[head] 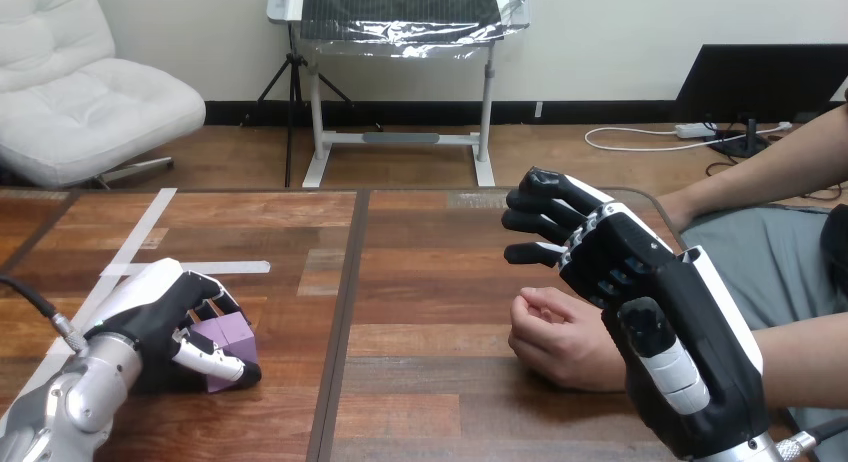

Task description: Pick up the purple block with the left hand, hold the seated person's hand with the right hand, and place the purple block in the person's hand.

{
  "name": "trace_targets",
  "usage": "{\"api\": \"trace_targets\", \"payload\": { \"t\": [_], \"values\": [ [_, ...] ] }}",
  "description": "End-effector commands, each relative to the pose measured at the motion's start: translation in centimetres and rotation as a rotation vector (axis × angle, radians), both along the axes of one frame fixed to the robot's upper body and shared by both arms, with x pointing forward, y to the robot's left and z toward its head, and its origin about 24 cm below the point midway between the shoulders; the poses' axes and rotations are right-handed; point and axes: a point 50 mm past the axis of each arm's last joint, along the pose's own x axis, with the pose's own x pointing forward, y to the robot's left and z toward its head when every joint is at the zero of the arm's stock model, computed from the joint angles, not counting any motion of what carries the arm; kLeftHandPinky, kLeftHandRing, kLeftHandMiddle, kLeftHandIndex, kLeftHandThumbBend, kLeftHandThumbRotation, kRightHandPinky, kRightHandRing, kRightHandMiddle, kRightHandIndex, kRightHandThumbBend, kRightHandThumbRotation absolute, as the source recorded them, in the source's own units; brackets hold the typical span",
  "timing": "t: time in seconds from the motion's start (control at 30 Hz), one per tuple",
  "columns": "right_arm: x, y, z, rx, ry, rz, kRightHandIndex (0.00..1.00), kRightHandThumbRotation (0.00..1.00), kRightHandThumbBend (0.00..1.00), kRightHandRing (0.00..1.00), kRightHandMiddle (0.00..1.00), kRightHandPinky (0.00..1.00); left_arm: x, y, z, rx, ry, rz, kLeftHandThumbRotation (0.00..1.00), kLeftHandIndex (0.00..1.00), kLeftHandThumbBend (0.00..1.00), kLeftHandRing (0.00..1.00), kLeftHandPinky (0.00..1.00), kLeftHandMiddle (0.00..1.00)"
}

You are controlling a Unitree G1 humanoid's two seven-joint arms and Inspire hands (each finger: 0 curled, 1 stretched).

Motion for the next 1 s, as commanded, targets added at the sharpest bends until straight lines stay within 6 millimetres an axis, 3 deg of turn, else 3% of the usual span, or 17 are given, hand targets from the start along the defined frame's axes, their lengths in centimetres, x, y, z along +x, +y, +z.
{"api": "trace_targets", "payload": {
  "t": [0.0, 0.97],
  "values": [
    [0.8, 0.2, 1.7, 0.0, -0.097, 0.009, 0.83, 0.78, 0.91, 0.82, 0.83, 0.73, 1.5, -0.7, 2.5, -0.009, -0.122, -0.023, 0.0, 0.53, 0.63, 0.43, 0.35, 0.51],
    [1.9, -0.8, 1.2, -0.137, -0.083, -0.063, 0.83, 0.85, 0.95, 0.81, 0.82, 0.73, -0.4, -3.2, 6.1, -0.267, -0.422, -0.059, 0.0, 0.49, 0.61, 0.4, 0.34, 0.47]
  ]
}}
